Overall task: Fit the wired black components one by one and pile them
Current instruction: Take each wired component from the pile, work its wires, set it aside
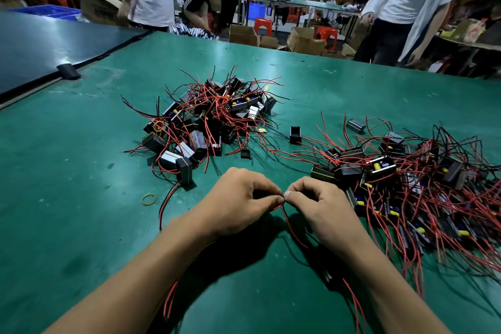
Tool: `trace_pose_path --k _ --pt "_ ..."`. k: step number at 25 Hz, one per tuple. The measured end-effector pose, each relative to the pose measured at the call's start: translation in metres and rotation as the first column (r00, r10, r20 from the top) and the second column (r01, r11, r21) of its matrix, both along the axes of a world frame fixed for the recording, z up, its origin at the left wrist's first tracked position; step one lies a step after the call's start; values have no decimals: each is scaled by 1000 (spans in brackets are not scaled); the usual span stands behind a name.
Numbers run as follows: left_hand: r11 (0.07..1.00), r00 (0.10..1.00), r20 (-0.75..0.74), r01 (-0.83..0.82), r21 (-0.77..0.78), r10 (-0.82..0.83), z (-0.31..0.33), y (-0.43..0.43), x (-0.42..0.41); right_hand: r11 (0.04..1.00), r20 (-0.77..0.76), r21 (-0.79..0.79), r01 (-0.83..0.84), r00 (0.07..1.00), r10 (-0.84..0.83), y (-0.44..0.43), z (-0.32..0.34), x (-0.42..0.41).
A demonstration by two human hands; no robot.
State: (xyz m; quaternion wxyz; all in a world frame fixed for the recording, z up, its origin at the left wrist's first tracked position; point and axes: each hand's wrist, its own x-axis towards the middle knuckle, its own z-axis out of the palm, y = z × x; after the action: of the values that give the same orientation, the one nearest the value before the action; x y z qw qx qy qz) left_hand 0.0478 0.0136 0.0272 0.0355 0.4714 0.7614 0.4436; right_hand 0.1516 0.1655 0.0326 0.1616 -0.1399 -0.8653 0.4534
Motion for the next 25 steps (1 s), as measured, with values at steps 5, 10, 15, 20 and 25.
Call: trace_pose_path --k 5,10,15,20,25 --pt "1000 996 -82 30 7 -29 -2 1 1 997 83 77 3 997 -9 1 3 0" --pt "1000 996 -90 14 23 -12 -1 2 3 987 145 -158 34 989 -11 7 -1 -2" --pt "999 965 261 -29 35 19 -1 -1 -2 987 -170 130 -91 979 112 8 0 4" --pt "1000 950 312 5 -2 -4 -1 -3 -3 927 -268 350 -131 934 234 16 -10 2" --pt "1000 945 326 6 28 -15 -1 -2 -3 824 -234 562 -72 942 242 20 -12 2"
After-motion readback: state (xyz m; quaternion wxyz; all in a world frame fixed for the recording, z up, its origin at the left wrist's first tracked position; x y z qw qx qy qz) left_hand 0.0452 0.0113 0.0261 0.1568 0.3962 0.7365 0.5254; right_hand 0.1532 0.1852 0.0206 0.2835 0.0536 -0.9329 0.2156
